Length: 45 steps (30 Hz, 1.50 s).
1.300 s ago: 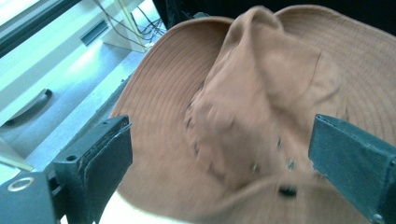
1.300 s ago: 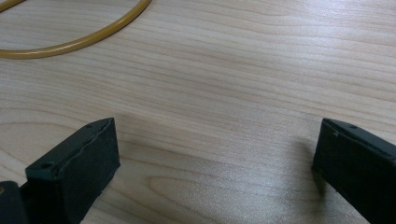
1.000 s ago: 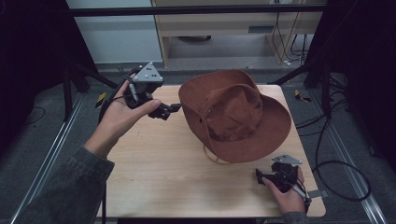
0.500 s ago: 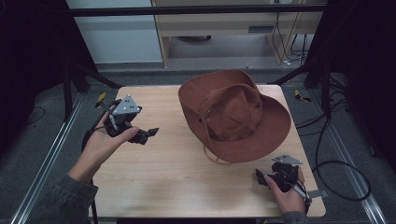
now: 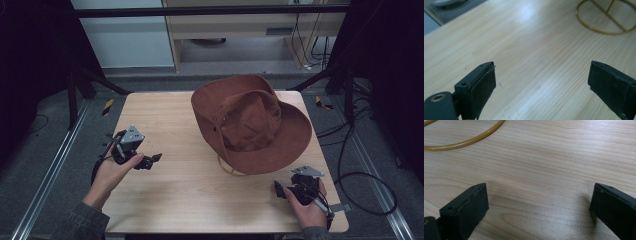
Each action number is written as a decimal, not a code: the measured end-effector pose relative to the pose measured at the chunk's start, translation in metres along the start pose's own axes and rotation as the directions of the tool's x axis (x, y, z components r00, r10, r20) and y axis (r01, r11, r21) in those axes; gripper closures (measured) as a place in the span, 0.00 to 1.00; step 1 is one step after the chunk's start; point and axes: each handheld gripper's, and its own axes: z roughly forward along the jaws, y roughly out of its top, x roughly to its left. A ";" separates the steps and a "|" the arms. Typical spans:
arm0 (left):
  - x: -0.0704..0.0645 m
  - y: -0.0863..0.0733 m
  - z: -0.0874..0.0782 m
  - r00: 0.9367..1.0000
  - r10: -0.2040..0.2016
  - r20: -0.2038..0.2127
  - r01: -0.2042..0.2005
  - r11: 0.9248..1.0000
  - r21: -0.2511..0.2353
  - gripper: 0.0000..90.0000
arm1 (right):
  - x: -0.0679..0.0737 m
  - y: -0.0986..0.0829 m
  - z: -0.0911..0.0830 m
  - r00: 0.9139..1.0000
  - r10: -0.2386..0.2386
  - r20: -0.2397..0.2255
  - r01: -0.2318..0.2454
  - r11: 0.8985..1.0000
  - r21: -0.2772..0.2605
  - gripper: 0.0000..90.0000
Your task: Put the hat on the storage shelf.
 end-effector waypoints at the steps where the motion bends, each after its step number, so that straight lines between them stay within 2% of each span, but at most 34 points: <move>1: 0.002 -0.004 0.002 1.000 -0.006 -0.004 0.006 1.000 0.005 0.08 | 0.000 0.000 0.000 1.000 0.000 0.000 0.000 1.000 0.000 0.02; 3: 0.006 -0.016 0.006 0.999 -0.033 0.002 0.033 0.999 0.013 0.08 | 0.000 0.000 0.000 1.000 0.001 0.000 -0.001 1.000 -0.001 0.03; 5: 0.009 -0.027 0.009 0.999 -0.039 -0.012 0.039 0.999 0.023 0.08 | -0.001 0.000 0.000 1.000 -0.009 0.014 0.009 1.000 -0.004 0.04; 8: 0.017 -0.043 0.013 0.997 -0.076 -0.021 0.076 0.997 0.012 0.09 | -0.003 -0.001 -0.001 1.000 -0.017 0.014 0.017 1.000 -0.006 0.05; 11: 0.021 -0.052 0.015 0.995 -0.090 -0.038 0.091 0.996 0.015 0.09 | -0.003 -0.001 -0.002 1.000 -0.016 0.013 0.016 1.000 -0.005 0.05; 16: 0.024 -0.063 0.018 0.993 -0.111 -0.027 0.112 0.993 0.028 0.09 | -0.003 -0.001 -0.002 1.000 -0.018 0.013 0.018 1.000 -0.006 0.05; 20: 0.024 -0.070 0.022 0.993 -0.110 -0.034 0.111 0.993 0.050 0.08 | -0.003 -0.001 -0.002 1.000 -0.018 0.013 0.018 1.000 -0.006 0.05; 28: 0.024 -0.080 0.024 0.992 -0.121 -0.023 0.123 0.991 0.053 0.08 | -0.003 -0.001 -0.002 1.000 -0.019 0.014 0.019 1.000 -0.005 0.05; 45: 0.021 -0.089 0.030 0.991 -0.131 0.001 0.131 0.989 0.063 0.06 | -0.003 -0.001 -0.002 1.000 -0.018 0.015 0.018 1.000 -0.002 0.05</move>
